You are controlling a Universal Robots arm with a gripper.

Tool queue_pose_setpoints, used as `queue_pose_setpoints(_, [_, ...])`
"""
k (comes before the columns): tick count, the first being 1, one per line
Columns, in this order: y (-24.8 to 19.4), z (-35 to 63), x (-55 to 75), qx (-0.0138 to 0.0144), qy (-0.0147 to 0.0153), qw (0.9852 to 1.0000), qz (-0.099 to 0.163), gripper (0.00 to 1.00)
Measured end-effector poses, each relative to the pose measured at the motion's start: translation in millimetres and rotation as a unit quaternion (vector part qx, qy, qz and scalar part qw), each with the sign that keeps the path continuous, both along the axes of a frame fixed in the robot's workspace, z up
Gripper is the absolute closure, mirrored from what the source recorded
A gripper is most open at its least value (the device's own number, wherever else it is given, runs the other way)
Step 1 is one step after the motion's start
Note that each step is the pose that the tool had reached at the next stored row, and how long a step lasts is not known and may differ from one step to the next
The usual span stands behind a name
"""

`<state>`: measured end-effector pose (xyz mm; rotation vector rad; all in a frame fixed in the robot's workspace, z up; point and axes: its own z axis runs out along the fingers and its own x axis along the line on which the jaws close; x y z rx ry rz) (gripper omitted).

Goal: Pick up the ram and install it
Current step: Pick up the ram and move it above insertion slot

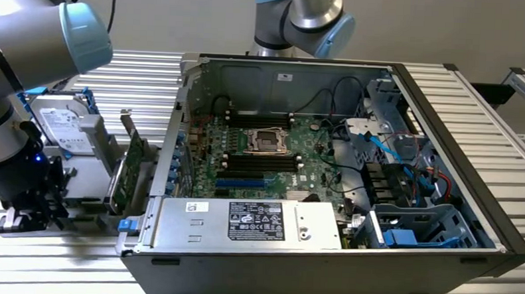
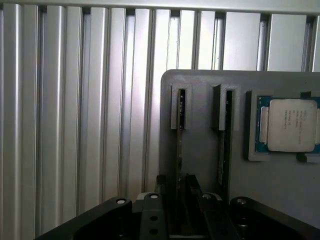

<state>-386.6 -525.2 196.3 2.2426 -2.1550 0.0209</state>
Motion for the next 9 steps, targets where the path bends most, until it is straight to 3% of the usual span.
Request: queue_pose_setpoints(9, [0.0, 0.0, 0.0, 0.0000, 0.0015, 1.0000, 0.000, 0.70])
